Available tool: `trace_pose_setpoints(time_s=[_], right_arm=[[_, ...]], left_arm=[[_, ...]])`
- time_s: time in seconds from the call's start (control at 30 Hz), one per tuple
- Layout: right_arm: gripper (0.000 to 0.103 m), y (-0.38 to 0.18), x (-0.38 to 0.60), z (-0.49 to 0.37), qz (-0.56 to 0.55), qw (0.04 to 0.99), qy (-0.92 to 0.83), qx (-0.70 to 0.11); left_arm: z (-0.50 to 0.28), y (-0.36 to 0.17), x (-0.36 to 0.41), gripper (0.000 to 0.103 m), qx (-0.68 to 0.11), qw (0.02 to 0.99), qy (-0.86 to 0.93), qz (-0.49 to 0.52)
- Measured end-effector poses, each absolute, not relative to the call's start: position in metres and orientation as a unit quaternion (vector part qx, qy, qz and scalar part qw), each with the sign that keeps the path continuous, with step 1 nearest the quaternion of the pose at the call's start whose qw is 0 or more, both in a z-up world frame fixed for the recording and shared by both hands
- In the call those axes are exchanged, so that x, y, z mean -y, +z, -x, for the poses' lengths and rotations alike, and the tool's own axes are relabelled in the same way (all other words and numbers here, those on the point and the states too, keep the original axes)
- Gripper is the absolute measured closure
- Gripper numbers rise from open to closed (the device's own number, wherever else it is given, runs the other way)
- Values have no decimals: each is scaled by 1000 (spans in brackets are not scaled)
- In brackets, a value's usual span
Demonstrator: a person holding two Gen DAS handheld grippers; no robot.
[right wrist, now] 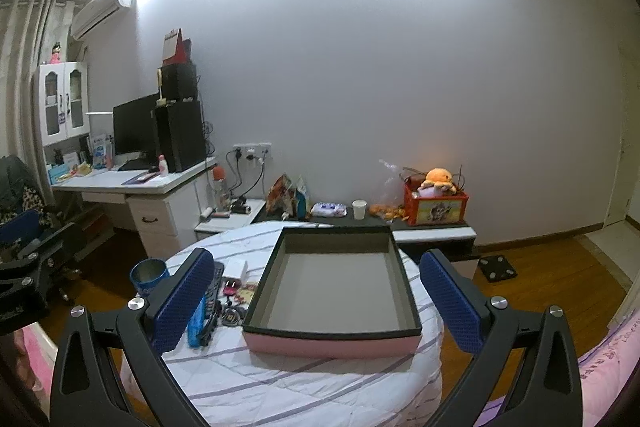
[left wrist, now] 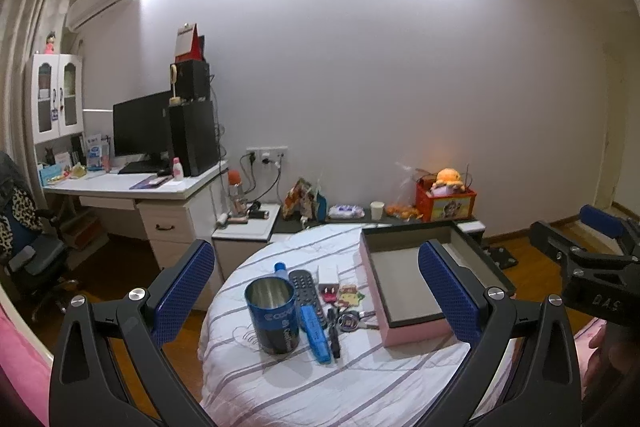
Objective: Organize rigid objects
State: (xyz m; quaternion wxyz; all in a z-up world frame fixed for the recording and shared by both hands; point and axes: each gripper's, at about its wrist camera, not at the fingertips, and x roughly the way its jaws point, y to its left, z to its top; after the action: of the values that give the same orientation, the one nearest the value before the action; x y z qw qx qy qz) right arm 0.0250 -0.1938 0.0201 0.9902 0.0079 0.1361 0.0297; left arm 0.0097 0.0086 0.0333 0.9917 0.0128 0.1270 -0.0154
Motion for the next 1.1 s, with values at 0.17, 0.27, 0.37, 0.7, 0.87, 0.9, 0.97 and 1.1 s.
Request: trace_pose_setpoints(time_s=[0.17, 0.27, 0.37, 0.7, 0.87, 0.9, 0.97, 1.1], right_arm=[[0, 20, 190, -21, 2, 993, 34, -114], [0, 18, 186, -21, 13, 993, 31, -112], [0, 17, 185, -23, 15, 993, 33, -116], [0, 16, 185, -23, 16, 992, 32, -124], [0, 16, 184, -24, 19, 991, 30, -128], [0, 16, 184, -24, 19, 991, 29, -128], [0, 16, 184, -24, 19, 991, 28, -129], [0, 16, 186, -26, 16, 991, 27, -131]], left_arm=[[-10, 29, -6, 0, -121, 992, -25, -5], [-12, 25, -5, 0, -126, 992, -28, -1], [-14, 22, -4, 0, -133, 991, -25, -5], [-15, 17, -8, 0, -143, 990, -16, -12], [-17, 16, -8, 0, -146, 989, -17, -12], [-17, 15, -8, 0, -147, 989, -17, -13], [-17, 15, -8, 0, -147, 989, -17, -14], [-18, 12, -8, 0, -153, 988, -15, -16]])
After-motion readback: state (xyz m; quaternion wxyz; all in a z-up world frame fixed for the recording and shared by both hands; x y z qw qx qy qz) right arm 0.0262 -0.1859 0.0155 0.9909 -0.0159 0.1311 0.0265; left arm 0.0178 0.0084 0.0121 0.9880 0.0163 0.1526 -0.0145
